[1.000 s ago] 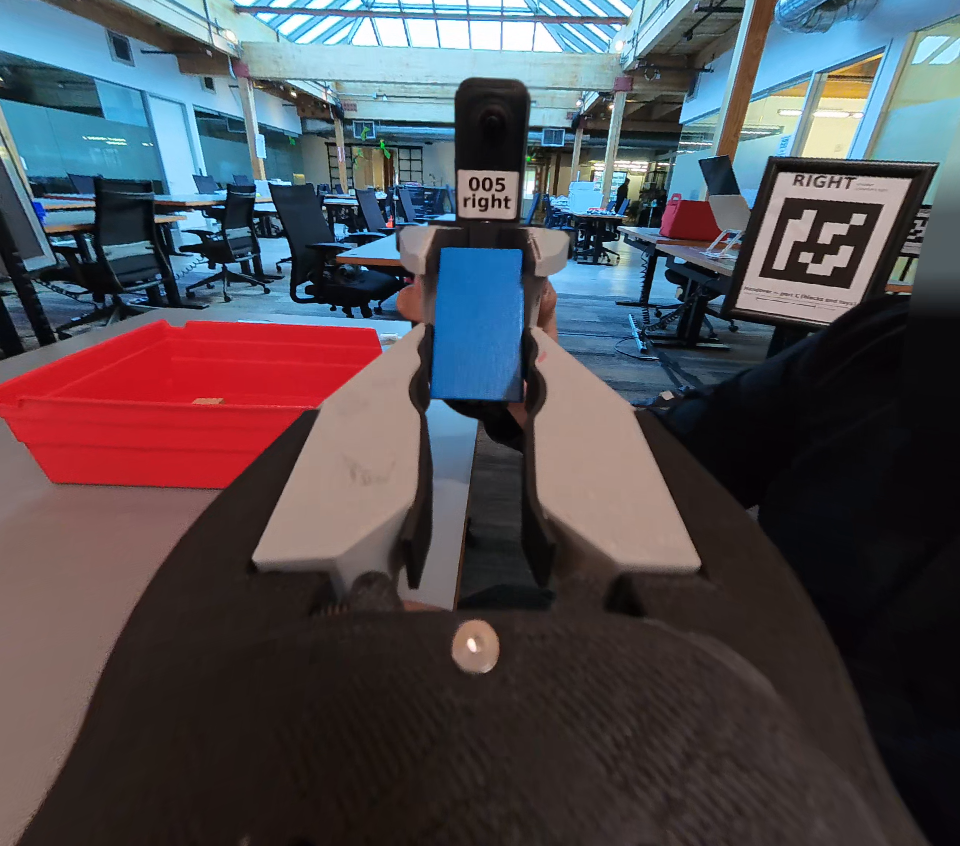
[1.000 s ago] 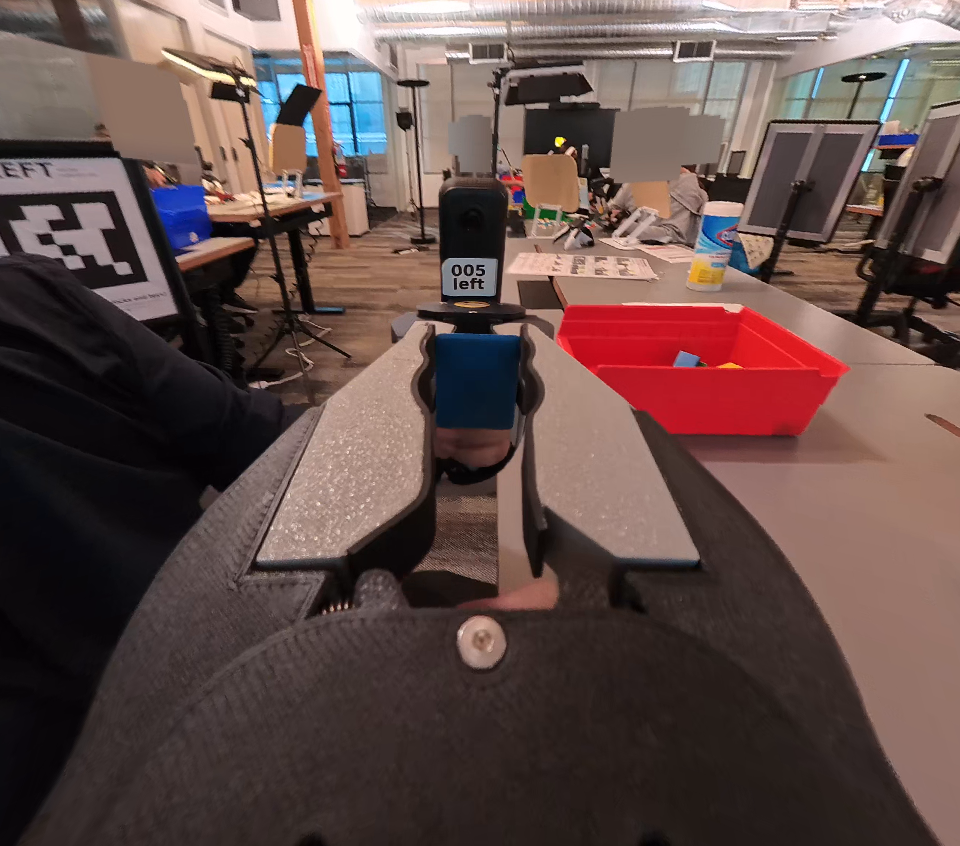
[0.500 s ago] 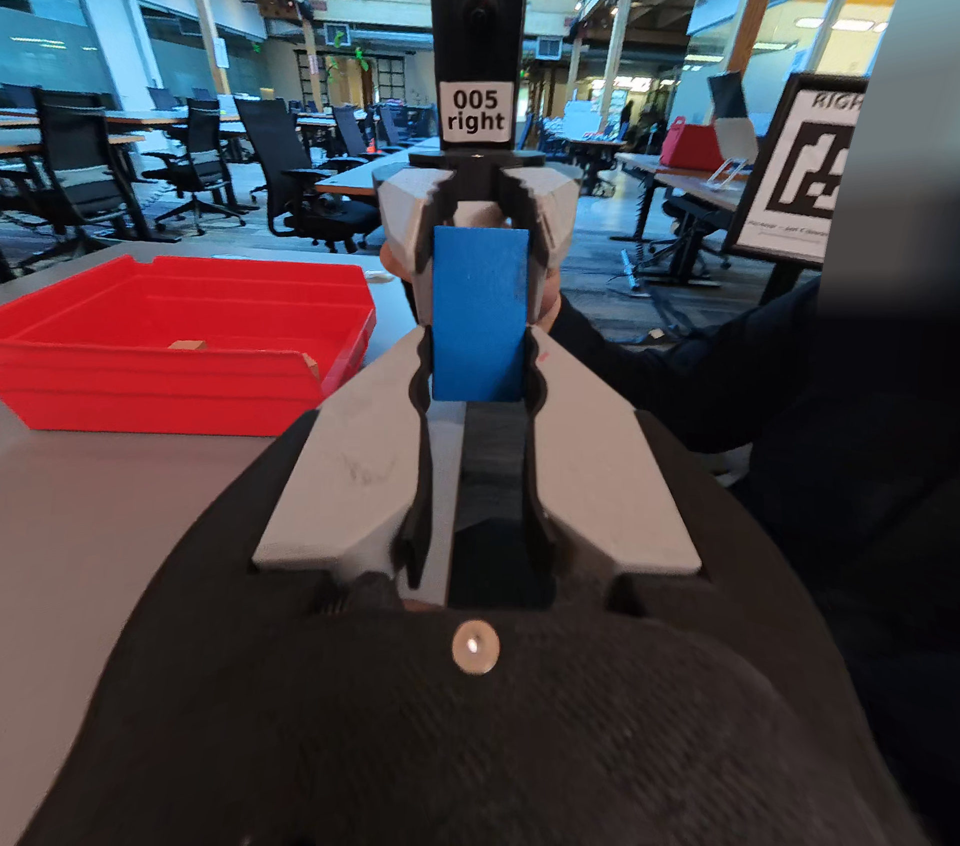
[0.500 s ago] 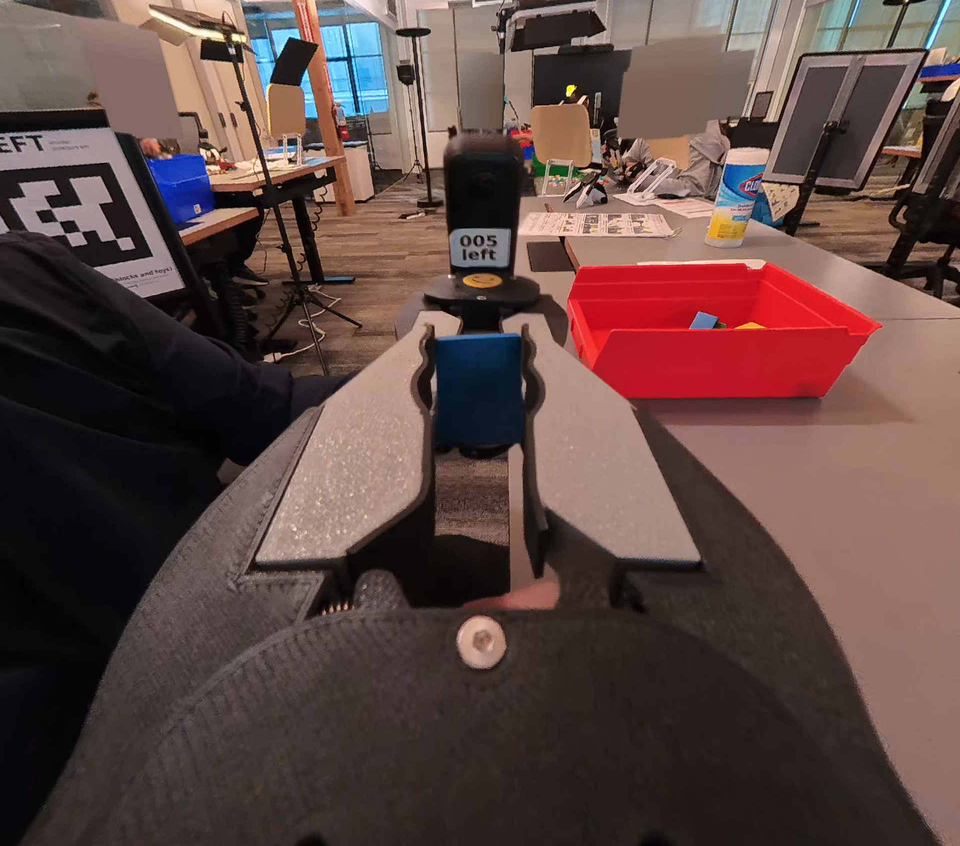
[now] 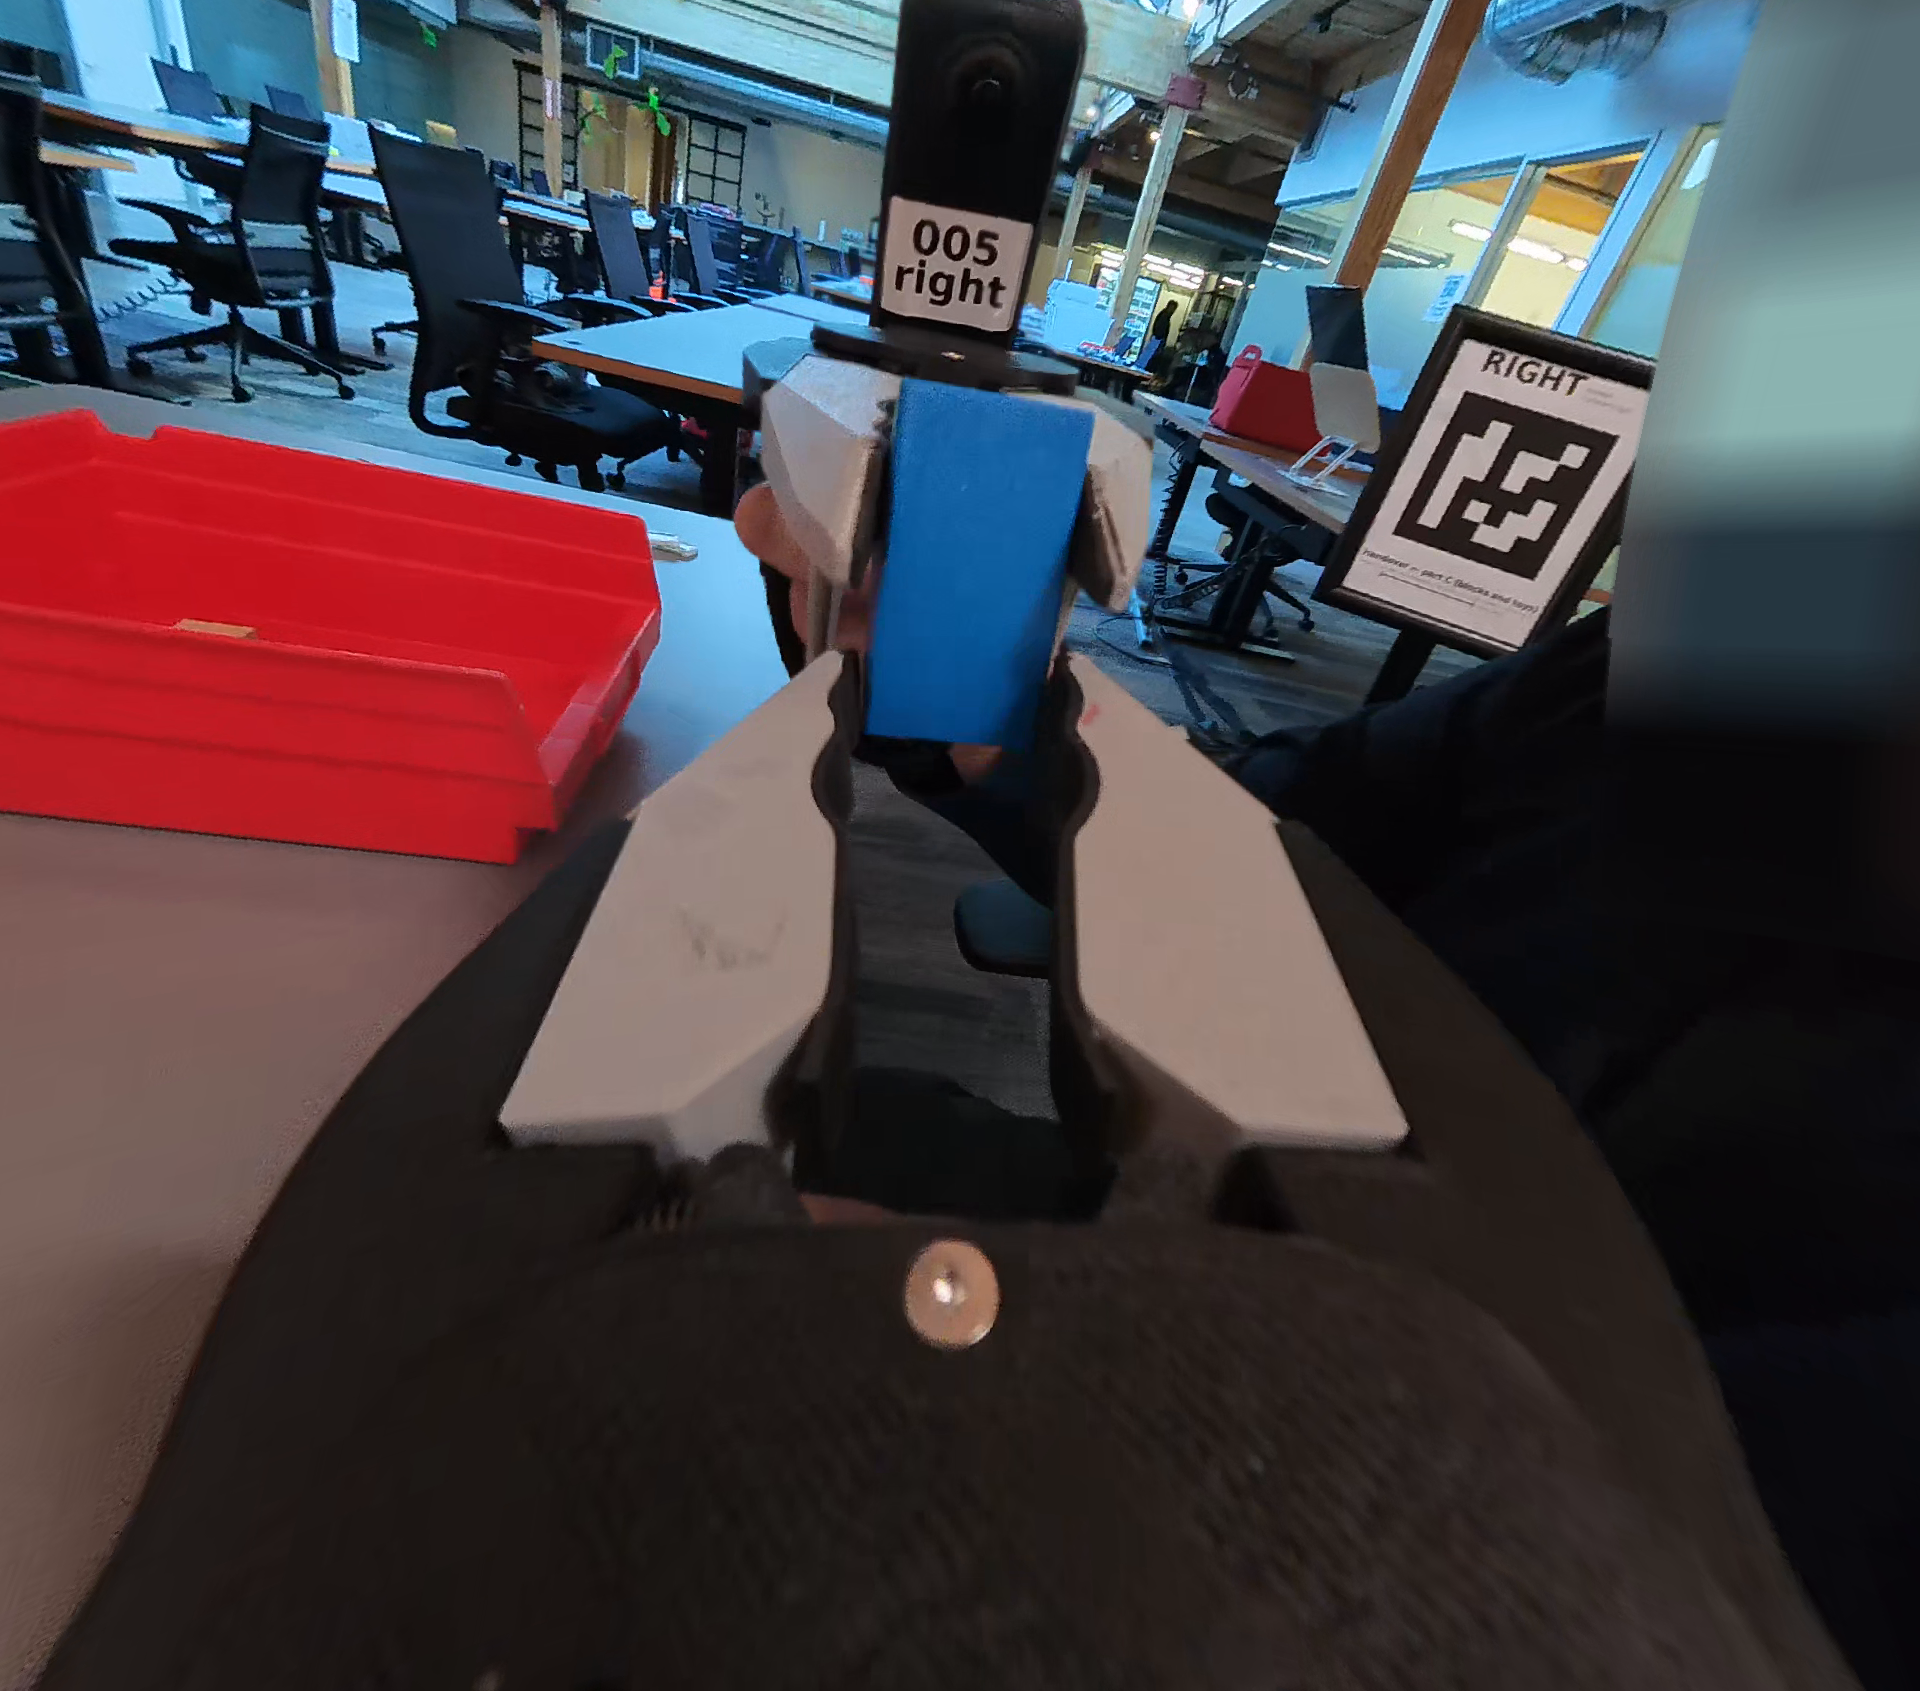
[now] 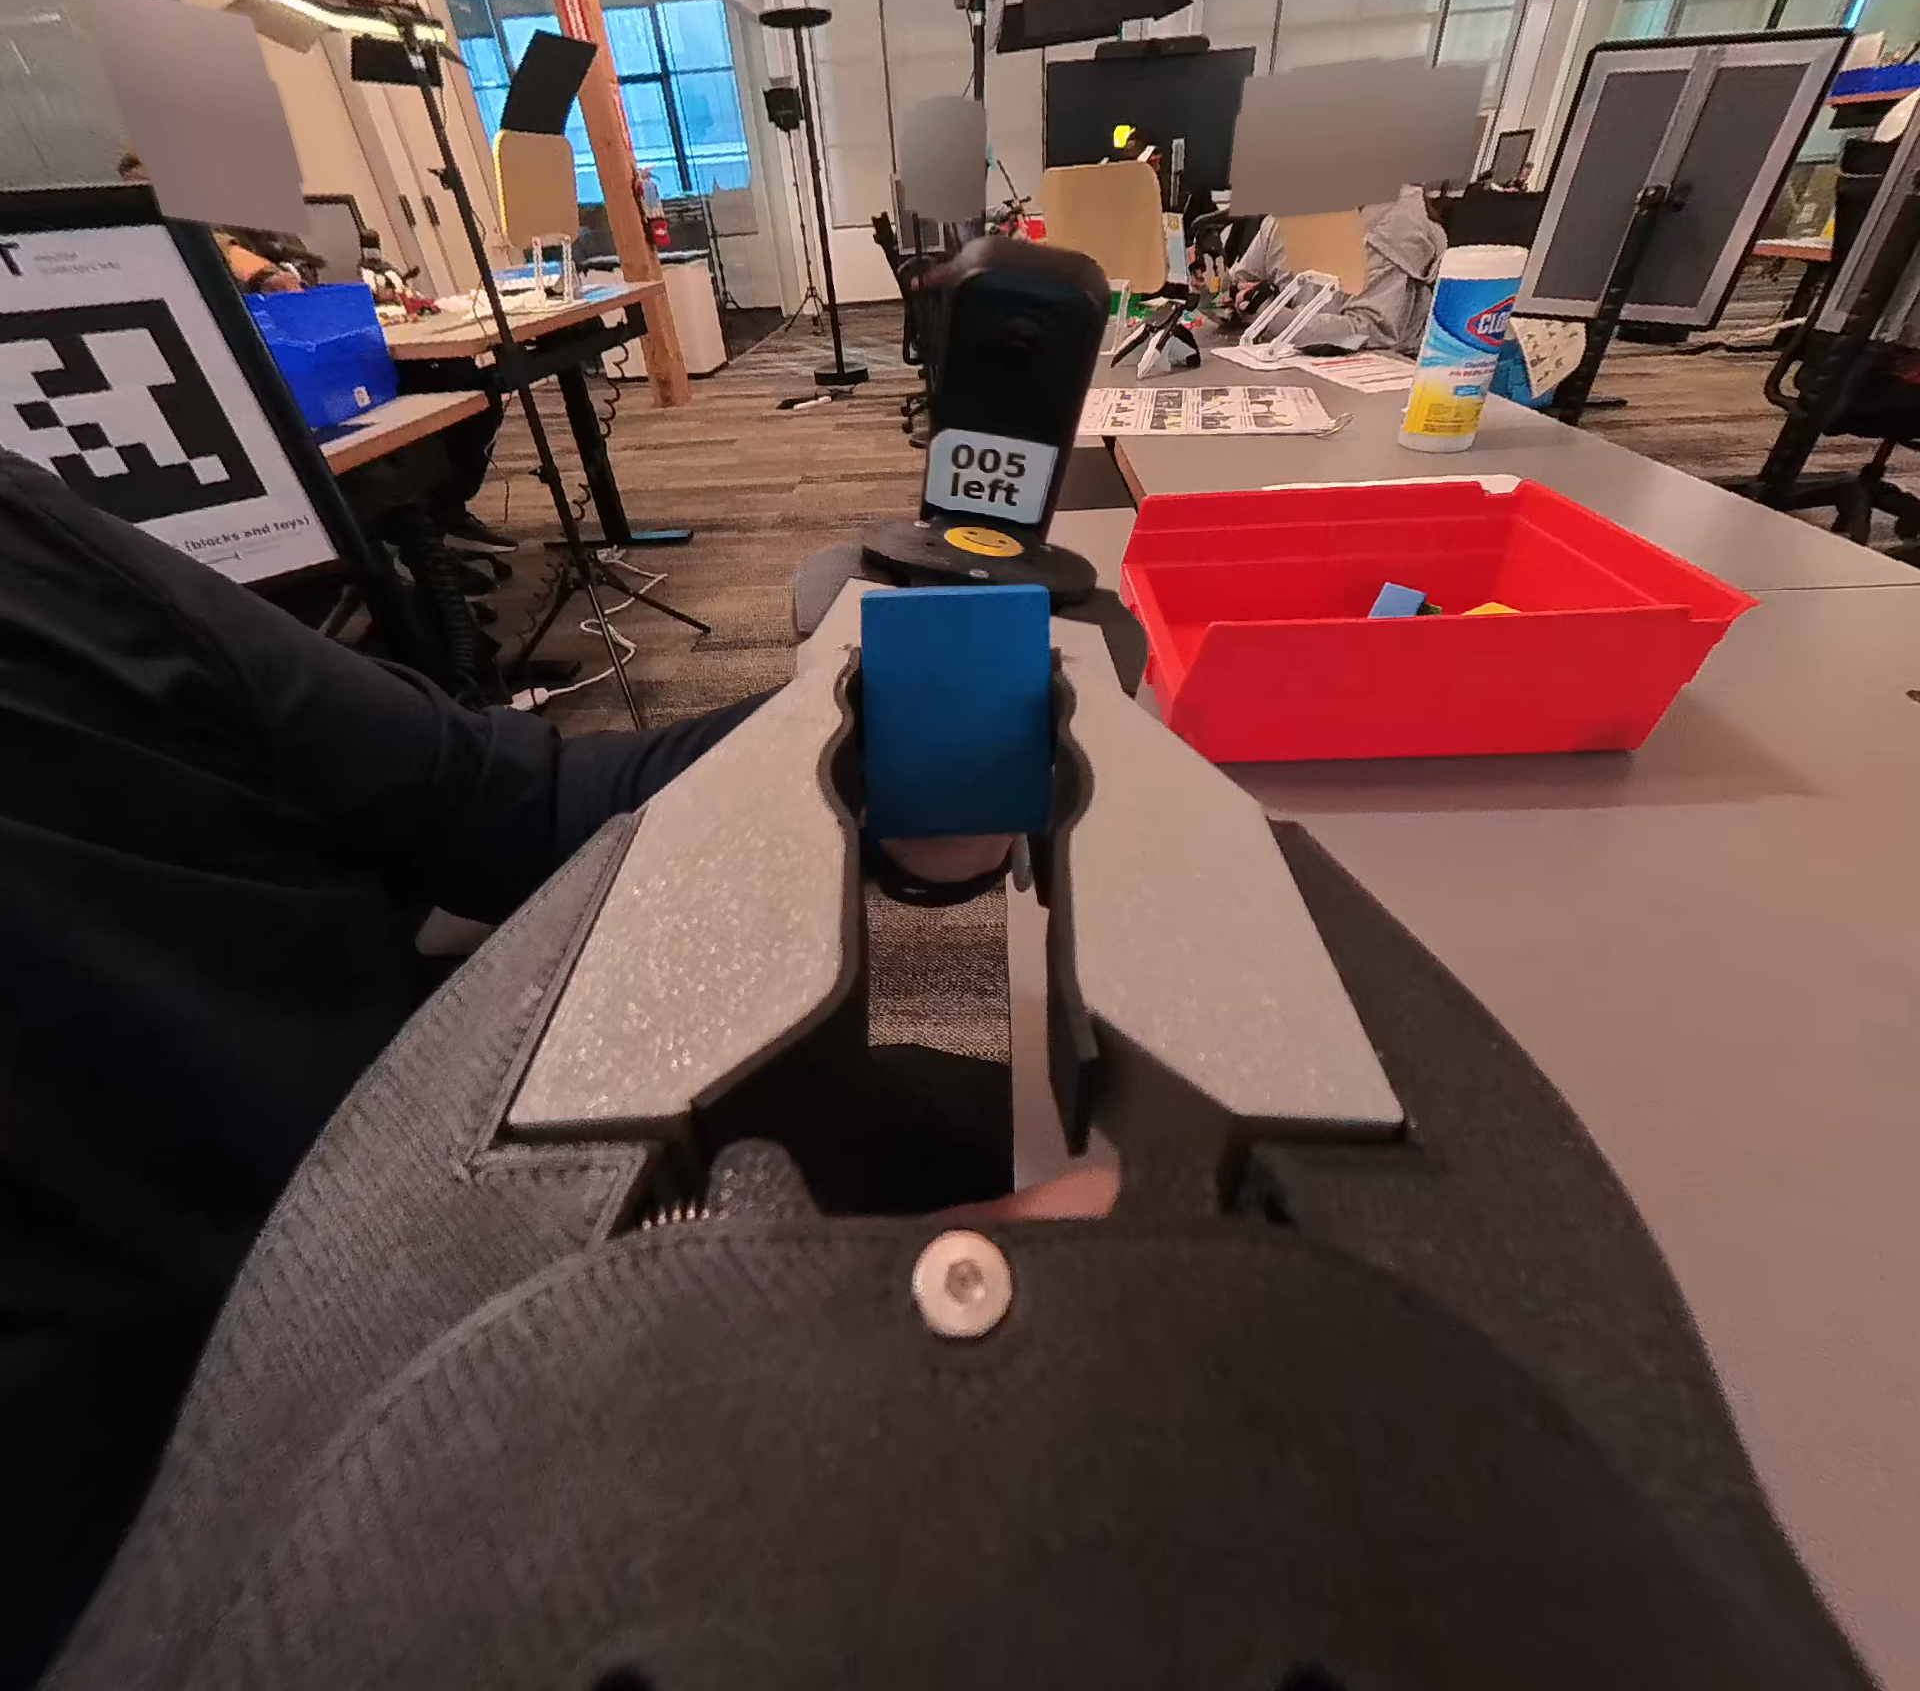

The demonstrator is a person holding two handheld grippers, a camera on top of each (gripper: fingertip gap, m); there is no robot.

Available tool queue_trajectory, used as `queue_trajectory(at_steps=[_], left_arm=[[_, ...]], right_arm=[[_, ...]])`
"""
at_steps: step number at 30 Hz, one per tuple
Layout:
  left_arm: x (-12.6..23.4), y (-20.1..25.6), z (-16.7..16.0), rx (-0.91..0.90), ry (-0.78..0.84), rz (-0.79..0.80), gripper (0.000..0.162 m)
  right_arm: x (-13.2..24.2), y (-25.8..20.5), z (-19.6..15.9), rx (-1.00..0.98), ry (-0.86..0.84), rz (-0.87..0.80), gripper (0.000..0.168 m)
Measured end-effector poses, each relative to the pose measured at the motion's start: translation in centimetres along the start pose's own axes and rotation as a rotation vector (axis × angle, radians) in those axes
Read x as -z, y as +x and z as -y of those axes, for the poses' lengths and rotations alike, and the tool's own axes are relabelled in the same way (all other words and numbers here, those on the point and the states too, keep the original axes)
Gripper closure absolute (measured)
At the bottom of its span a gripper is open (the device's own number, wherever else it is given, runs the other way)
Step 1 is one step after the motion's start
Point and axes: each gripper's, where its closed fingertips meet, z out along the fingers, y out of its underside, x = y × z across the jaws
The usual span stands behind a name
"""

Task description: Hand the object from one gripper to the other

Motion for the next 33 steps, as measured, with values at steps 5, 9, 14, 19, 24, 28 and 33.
queue_trajectory(at_steps=[5,9,14,19,24,28,33], left_arm=[[-0.3,0.0,-0.4,-0.013,-0.019,0.002,0.129],[-0.3,-0.1,-0.6,-0.079,-0.054,0.045,0.130],[-0.3,-0.2,-0.9,-0.136,-0.093,0.089,0.130],[-0.1,-0.5,-0.8,-0.136,-0.084,0.100,0.131],[0.0,-0.7,-1.0,-0.135,-0.092,0.109,0.131],[0.0,-0.7,-1.0,-0.123,-0.090,0.098,0.130],[0.1,-0.7,-1.0,-0.115,-0.082,0.089,0.131]], right_arm=[[-0.1,-0.1,-0.2,0.006,-0.007,0.002,0.137],[0.0,-0.3,-0.4,-0.032,-0.009,0.041,0.137],[0.2,-0.6,-1.0,-0.055,-0.047,0.076,0.135],[0.6,-0.1,-1.9,-0.015,-0.115,0.025,0.134],[0.8,0.2,-2.1,0.013,-0.134,-0.002,0.136],[1.0,0.3,-2.2,0.033,-0.140,-0.006,0.136],[1.3,0.2,-2.0,0.009,-0.122,0.024,0.137]])
